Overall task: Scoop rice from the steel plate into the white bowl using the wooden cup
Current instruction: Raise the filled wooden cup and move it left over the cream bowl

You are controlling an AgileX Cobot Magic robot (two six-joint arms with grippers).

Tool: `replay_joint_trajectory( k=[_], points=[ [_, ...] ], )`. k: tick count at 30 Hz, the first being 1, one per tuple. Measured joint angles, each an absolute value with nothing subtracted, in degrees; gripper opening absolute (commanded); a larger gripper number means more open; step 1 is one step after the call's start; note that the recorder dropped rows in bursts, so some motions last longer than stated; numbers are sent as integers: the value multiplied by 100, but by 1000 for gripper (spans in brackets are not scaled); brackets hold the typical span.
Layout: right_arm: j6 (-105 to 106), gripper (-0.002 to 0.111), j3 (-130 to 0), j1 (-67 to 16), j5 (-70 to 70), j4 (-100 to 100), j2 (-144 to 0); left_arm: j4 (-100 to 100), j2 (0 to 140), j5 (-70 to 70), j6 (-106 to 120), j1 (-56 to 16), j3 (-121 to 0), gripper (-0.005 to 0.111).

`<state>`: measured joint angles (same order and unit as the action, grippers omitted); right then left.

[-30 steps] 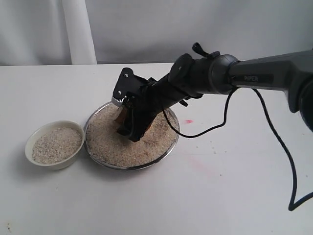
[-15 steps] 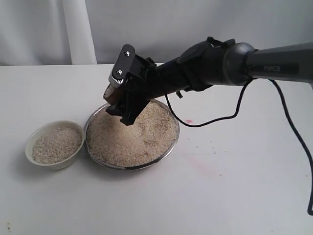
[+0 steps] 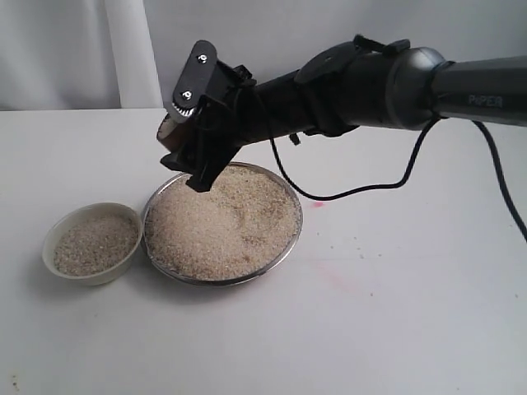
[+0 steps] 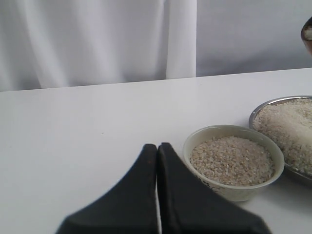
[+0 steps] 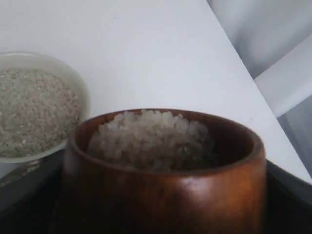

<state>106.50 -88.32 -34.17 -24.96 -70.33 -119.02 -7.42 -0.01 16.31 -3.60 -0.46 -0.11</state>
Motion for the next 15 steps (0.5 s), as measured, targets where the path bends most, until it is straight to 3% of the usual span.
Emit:
replay_joint_trajectory(
  k=[15],
  points=[
    [10922,0,-9404,-4387,-1293,-7015,-12066,-742,-1,1631,-360,-46,-11,0]
  ],
)
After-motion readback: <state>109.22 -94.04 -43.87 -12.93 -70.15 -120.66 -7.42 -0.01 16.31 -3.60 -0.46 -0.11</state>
